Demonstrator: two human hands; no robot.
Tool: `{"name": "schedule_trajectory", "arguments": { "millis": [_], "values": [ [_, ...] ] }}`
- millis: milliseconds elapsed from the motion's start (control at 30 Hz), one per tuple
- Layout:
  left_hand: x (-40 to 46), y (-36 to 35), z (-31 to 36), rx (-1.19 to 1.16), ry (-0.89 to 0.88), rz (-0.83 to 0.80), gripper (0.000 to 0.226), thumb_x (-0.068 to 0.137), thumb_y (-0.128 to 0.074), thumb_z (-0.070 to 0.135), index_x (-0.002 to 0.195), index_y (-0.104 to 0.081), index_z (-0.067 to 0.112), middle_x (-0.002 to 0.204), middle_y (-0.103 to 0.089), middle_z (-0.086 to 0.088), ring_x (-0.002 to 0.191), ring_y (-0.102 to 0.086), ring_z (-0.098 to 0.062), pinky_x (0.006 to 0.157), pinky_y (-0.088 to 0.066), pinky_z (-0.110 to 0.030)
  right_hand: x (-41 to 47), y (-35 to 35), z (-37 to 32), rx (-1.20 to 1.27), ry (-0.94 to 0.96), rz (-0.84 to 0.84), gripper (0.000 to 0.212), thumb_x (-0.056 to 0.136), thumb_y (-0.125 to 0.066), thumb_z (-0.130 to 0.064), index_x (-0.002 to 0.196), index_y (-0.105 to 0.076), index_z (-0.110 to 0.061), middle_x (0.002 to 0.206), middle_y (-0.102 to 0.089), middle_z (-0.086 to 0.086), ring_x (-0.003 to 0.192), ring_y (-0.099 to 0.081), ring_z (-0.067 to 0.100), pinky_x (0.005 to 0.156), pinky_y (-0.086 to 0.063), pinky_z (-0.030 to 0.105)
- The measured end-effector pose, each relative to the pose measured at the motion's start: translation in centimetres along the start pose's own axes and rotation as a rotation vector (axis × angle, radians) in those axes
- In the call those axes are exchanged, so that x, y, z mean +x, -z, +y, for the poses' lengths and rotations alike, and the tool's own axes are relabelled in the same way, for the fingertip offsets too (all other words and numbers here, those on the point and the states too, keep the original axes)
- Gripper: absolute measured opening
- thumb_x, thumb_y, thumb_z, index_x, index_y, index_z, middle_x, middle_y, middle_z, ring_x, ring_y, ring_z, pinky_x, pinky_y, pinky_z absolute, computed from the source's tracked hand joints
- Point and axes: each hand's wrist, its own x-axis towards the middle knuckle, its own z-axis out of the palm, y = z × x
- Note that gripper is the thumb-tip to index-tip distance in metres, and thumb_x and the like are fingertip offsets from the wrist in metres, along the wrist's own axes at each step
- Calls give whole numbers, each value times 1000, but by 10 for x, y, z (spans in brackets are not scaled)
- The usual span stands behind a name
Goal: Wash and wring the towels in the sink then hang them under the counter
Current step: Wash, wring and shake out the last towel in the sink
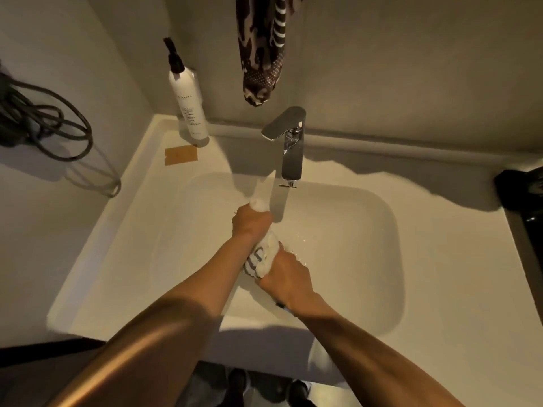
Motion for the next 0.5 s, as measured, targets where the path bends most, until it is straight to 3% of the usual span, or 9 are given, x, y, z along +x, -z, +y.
{"name": "schedule_trajectory", "arguments": {
  "millis": [133,333,400,500],
  "values": [
    [0,-5,6,30,-6,54,11,87,-61,16,97,-56,15,113,-67,-14,92,-57,-27,75,-43,-30,5,-4,0,-48,-15,65,56,87,-51,-59,133,-44,-28,121,-65,-2,107,-67,25,88,-55,39],
    [-8,-7,4,12,-2,82,31,88,-61,19,117,-63,8,118,-67,-14,102,-61,-30,76,-43,-30,5,-3,9,-103,-2,58,55,91,-56,-53,136,-44,-24,124,-66,1,105,-68,25,87,-55,37],
    [-15,-3,4,-12,-74,29,33,88,-64,21,120,-58,14,118,-65,-11,97,-60,-25,76,-44,-28,-3,-1,9,-8,-23,-2,63,89,-58,-53,142,-40,-26,129,-63,-1,109,-66,23,88,-54,34],
    [-34,18,-4,-292,-91,-159,54,85,-74,32,128,-41,28,118,-61,-4,95,-63,-17,75,-52,-30,-17,14,18,194,-22,-84,83,76,-70,-49,149,-36,-30,132,-60,-9,114,-63,15,95,-51,29]
  ]
}}
